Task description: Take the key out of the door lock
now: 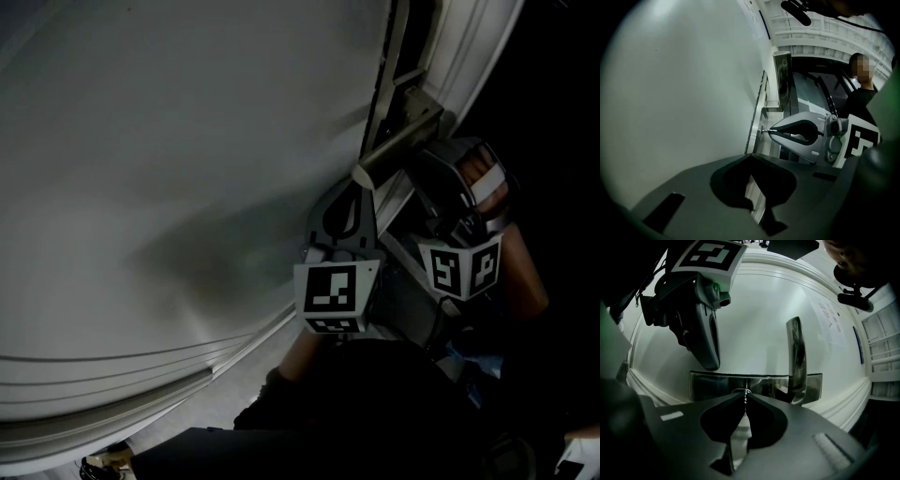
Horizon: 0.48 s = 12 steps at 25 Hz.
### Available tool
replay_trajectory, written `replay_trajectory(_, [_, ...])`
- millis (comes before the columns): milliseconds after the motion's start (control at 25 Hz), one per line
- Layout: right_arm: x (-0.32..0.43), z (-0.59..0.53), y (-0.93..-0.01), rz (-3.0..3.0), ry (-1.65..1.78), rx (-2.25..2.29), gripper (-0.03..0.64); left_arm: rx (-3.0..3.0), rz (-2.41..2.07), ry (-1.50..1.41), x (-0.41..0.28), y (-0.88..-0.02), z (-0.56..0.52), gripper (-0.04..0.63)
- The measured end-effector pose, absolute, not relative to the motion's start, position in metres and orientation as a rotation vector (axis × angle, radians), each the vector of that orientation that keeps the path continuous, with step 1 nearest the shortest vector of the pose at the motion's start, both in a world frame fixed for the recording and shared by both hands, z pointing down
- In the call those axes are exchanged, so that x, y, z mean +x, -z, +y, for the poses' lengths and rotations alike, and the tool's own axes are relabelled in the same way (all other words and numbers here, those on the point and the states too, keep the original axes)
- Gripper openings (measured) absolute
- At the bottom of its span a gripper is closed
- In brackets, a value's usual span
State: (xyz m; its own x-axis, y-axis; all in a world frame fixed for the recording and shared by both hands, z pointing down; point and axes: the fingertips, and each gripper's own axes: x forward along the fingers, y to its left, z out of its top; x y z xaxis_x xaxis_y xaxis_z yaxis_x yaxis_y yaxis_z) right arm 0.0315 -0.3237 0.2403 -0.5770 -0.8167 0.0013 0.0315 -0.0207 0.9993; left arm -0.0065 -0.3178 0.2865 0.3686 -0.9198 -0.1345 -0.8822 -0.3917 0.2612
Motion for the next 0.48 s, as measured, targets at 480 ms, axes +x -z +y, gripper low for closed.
replay_trajectory(480, [0.0314,-0.3241,-0.24,-1.625,1.663,0.838,0.011,2.48,-1.641,0.404,-0.008,-0.2853,-0.322,0.0])
